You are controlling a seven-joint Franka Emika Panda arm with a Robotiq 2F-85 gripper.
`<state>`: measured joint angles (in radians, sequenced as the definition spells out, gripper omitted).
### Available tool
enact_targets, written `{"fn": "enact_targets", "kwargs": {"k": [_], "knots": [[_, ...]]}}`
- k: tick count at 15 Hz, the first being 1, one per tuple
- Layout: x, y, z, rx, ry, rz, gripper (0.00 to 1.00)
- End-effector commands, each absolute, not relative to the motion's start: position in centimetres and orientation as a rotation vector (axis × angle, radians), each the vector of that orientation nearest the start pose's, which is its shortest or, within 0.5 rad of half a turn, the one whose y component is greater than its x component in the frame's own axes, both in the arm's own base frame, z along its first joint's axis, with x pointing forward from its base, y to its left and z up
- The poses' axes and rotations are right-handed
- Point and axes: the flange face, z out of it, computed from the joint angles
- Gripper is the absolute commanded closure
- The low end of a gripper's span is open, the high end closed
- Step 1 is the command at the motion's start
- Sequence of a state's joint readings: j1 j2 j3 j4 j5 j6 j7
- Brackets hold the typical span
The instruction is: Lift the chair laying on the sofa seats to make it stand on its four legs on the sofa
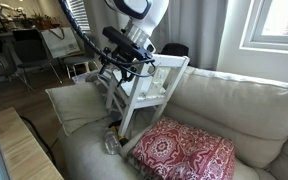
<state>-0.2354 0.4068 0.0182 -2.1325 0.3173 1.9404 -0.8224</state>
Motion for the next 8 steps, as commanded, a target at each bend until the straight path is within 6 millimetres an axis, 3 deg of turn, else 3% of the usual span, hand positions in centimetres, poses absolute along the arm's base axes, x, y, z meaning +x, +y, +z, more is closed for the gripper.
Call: {"fn": "enact_targets", "kwargs": {"k": [1,5,8], "knots": [[51.3,-9.2,16.7,-2.524,-0.419,0.474,0.00],[51.9,-10.8,16.6,-2.674,-0.355,0.465,0.00],[50.7,-13.5,18.9,-2.731,-0.309,0.429,0.00]]}}
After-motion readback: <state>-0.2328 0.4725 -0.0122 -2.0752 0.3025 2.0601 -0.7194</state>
